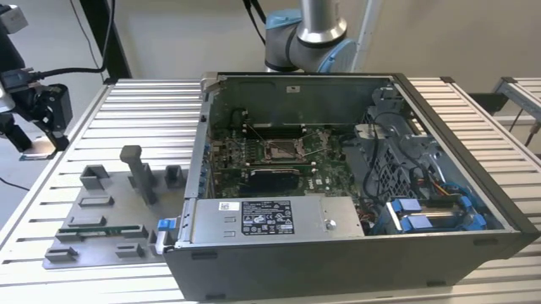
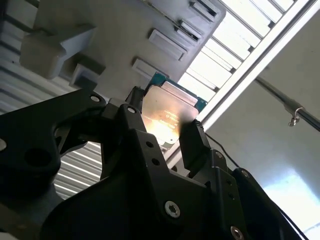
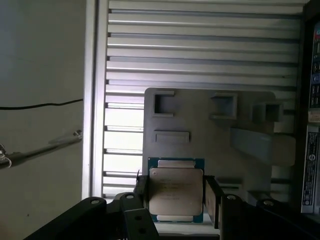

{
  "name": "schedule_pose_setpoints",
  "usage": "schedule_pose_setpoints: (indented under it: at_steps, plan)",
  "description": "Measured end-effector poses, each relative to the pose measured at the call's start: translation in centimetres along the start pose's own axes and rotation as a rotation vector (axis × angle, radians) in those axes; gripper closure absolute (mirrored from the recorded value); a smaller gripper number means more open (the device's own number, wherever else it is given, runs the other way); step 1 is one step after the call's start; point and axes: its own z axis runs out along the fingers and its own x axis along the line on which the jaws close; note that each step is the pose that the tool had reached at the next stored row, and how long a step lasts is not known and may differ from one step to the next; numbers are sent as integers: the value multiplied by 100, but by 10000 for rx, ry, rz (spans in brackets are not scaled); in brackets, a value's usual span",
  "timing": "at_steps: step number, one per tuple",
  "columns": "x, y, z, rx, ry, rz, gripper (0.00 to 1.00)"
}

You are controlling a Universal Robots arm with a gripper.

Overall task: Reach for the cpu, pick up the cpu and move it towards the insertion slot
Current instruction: 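Pick up the cpu and move it towards the insertion slot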

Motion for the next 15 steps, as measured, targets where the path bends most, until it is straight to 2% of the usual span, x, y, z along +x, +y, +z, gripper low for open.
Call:
schedule_pose_setpoints:
  at_steps: [9, 15]
  plan:
    - [1, 3, -77, 0, 0, 0, 100]
    - [1, 6, -151, 0, 0, 0, 100]
